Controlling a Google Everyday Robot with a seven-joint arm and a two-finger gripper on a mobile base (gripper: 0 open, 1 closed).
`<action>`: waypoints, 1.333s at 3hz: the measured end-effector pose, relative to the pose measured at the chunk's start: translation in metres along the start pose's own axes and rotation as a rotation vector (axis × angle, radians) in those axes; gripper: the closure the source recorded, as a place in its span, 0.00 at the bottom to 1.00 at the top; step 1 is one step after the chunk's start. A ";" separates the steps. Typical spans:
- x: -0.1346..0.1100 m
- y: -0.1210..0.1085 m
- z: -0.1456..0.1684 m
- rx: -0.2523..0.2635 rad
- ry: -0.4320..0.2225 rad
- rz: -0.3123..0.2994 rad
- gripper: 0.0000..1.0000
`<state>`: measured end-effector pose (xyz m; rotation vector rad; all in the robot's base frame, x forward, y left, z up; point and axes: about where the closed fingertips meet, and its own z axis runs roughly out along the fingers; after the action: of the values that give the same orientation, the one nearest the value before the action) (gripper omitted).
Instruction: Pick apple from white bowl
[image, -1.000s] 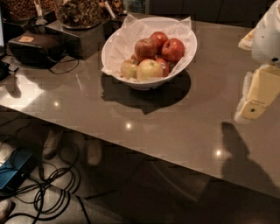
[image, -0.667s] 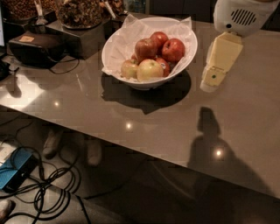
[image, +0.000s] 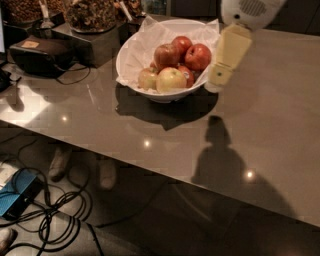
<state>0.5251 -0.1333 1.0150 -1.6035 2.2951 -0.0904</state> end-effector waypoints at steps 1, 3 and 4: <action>-0.048 -0.009 0.010 -0.012 -0.011 -0.015 0.00; -0.061 -0.015 0.012 -0.005 -0.096 -0.027 0.00; -0.079 -0.024 0.020 -0.053 -0.139 0.005 0.00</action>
Offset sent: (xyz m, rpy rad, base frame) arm 0.0223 0.0375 0.0034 0.0089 0.0052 0.0163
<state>0.5773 -0.0663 1.0211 -1.5770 2.2122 0.0821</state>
